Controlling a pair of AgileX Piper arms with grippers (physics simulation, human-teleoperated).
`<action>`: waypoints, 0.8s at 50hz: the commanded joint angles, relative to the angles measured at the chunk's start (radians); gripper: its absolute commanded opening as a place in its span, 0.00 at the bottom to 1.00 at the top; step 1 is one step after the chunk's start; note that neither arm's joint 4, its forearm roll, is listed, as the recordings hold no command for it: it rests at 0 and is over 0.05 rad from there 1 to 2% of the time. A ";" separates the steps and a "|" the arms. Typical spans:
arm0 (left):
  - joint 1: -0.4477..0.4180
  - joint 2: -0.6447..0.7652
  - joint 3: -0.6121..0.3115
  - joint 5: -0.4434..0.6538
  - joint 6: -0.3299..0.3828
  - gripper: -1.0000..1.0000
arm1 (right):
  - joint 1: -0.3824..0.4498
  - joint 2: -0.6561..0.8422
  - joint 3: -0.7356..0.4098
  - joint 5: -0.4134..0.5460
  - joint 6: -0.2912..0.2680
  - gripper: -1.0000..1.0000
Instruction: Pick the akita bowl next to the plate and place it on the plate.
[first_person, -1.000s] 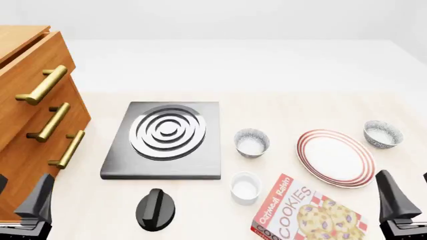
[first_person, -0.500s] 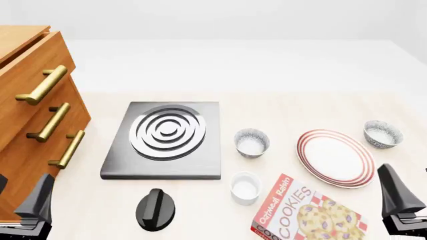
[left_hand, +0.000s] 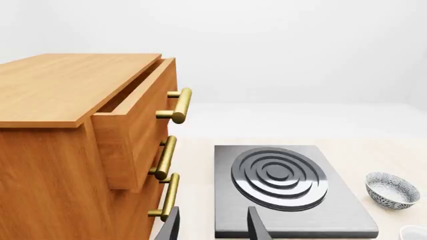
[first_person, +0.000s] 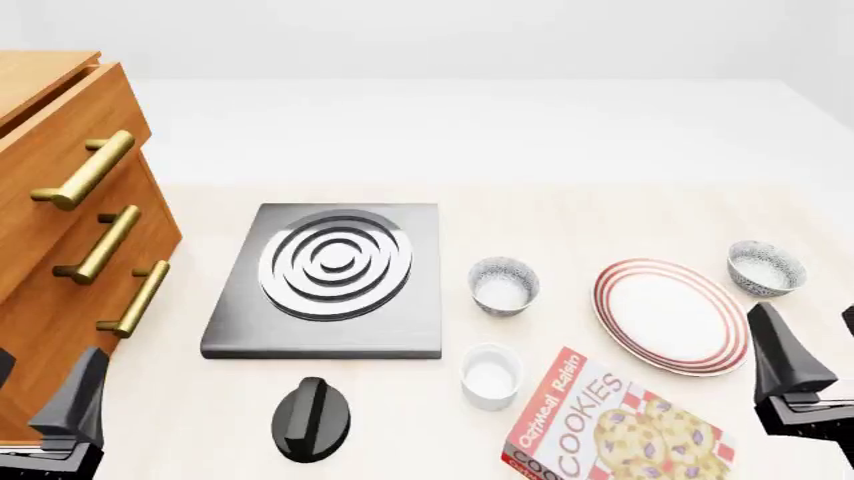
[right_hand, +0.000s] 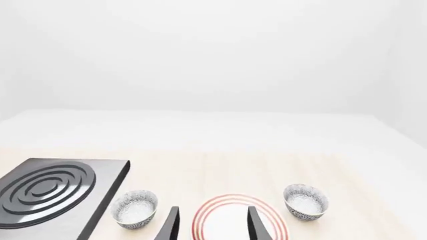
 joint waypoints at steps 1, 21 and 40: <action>0.000 0.000 0.000 0.000 0.000 1.00 | -0.006 0.087 -0.009 -0.074 -0.002 1.00; 0.000 0.000 0.000 0.000 0.000 1.00 | -0.023 0.238 -0.038 -0.194 -0.003 1.00; 0.000 0.000 0.000 0.000 0.000 1.00 | -0.038 0.367 -0.063 -0.307 -0.013 1.00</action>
